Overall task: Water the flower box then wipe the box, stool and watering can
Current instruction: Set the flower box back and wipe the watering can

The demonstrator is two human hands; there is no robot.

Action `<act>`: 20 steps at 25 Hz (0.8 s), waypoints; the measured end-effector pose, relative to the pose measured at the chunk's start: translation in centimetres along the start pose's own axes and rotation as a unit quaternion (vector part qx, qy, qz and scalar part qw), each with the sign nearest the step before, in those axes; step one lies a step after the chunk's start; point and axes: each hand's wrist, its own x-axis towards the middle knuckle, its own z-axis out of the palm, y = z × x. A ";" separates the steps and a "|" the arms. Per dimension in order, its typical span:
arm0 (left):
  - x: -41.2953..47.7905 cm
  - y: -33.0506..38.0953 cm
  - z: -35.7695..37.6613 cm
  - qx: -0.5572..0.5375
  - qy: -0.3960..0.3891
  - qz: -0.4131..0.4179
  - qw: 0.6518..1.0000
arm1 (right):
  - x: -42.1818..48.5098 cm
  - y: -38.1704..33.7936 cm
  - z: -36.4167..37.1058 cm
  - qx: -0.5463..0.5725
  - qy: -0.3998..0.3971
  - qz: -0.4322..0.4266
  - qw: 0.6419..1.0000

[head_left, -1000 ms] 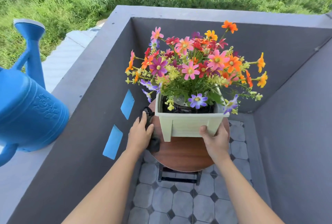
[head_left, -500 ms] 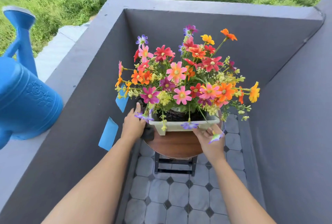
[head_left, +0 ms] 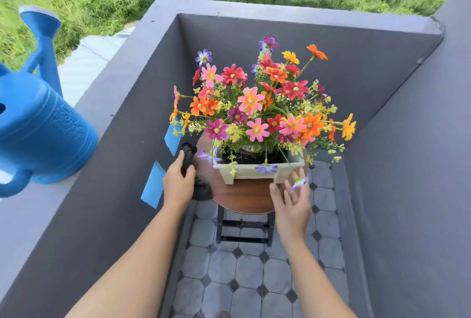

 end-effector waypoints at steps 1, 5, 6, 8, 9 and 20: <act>-1.2 -0.2 -0.7 -0.043 0.001 -0.021 0.999 | -1.9 0.7 0.2 -0.004 0.032 0.001 0.999; -6.5 -0.9 -4.8 -0.249 -0.040 -0.148 0.956 | -9.3 0.9 2.7 -0.086 -0.055 0.090 0.991; -7.8 -0.6 -6.3 -0.283 -0.055 -0.158 0.944 | -10.1 0.2 3.6 -0.119 -0.130 0.123 0.977; -10.2 0.4 -8.9 -0.293 -0.084 -0.155 0.940 | -10.7 -1.7 5.4 -0.109 -0.239 0.177 0.949; -11.4 1.3 -10.4 -0.279 -0.093 -0.146 0.945 | -10.9 -3.0 6.4 -0.060 -0.274 0.220 0.934; -19.4 9.9 -27.5 -0.008 -0.120 0.025 0.992 | -14.5 -16.3 10.1 -0.060 -0.545 0.098 0.831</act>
